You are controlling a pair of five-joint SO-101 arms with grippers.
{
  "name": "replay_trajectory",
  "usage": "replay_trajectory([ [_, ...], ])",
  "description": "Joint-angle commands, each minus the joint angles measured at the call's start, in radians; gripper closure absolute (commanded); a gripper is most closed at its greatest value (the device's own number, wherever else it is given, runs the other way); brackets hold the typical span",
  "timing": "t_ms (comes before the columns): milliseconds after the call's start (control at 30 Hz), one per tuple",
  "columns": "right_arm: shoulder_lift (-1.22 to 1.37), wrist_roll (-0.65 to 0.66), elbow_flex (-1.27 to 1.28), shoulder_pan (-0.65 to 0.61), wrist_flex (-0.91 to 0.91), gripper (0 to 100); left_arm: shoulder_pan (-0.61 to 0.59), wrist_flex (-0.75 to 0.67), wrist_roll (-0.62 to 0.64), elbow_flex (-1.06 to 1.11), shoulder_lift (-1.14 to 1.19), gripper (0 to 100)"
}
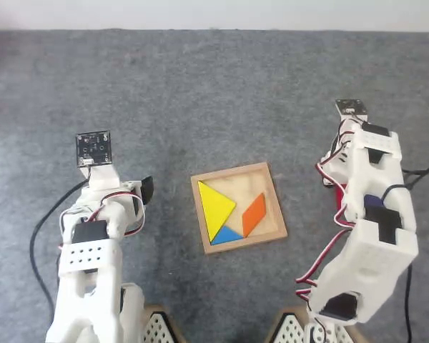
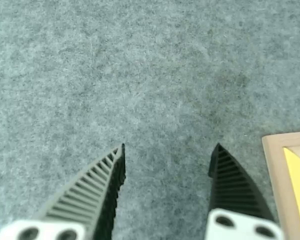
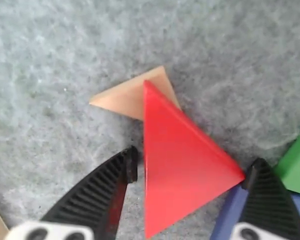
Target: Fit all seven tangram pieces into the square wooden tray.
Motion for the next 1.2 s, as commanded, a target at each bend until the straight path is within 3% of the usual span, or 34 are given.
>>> replay_trajectory([
  [0, -0.041, -0.009, 0.012, 0.016, -0.008, 66.4, -0.006, -0.023, -0.009, -0.007, -0.011, 73],
  [200, -0.044, -0.009, 0.008, -0.015, -0.01, 67.1, -0.006, -0.023, -0.009, -0.007, -0.011, 73],
  [400, -0.042, -0.009, 0.008, -0.012, -0.01, 86.7, -0.006, -0.023, -0.009, -0.007, -0.011, 73],
  [800, -0.051, -0.058, -0.021, -0.008, 0.005, 85.2, -0.006, -0.023, -0.009, -0.007, -0.011, 73],
  [1167, -0.053, -0.081, -0.259, -0.027, 0.229, 85.2, -0.006, -0.023, -0.009, -0.007, -0.008, 73],
])
